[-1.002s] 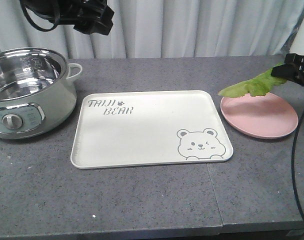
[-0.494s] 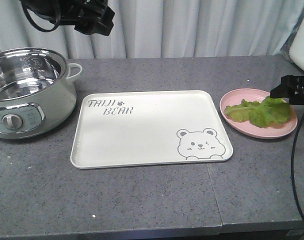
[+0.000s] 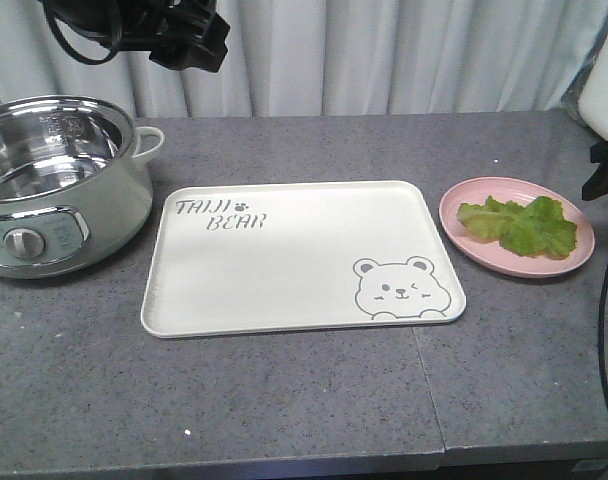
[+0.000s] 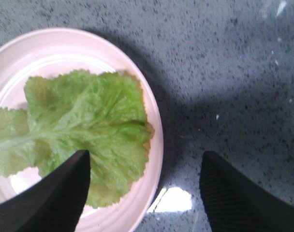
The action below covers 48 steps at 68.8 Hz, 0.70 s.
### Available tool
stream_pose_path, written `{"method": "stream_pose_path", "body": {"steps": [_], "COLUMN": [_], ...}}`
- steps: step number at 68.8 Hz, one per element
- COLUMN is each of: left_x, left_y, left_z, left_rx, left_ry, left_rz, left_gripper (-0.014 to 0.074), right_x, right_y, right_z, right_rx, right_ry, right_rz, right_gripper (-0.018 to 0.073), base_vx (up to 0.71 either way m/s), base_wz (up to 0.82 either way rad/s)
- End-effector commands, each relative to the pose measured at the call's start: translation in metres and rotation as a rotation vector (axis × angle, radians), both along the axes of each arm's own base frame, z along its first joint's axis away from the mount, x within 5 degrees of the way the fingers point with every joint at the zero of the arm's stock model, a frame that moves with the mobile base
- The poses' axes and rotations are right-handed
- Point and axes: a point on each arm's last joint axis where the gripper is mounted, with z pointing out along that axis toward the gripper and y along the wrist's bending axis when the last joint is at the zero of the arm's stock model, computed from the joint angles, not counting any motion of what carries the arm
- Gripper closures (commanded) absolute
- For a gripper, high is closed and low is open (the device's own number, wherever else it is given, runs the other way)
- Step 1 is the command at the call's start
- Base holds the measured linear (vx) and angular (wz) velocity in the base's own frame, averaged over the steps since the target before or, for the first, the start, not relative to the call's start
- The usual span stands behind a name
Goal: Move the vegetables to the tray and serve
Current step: 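Withdraw the open right gripper beside the pink plate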
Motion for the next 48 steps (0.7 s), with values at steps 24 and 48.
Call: {"method": "stream_pose_path", "body": {"steps": [24, 48], "left_x": [-0.013, -0.013], "left_y": [0.006, 0.006], "left_z": [0.021, 0.021], "left_rx": [-0.048, -0.047], "left_ry": [-0.072, -0.072], "left_rz": [0.003, 0.003], "left_gripper": [0.0062, 0.0062], "right_x": [0.001, 0.003], "right_y": [-0.002, -0.002], "right_z": [-0.007, -0.017], "right_rx": [0.046, 0.062], "right_ry": [0.056, 0.088], "right_rz": [-0.010, -0.005], "right_gripper": [0.0094, 0.0342], "base_vx": [0.00, 0.00], "base_wz": [0.00, 0.00]}}
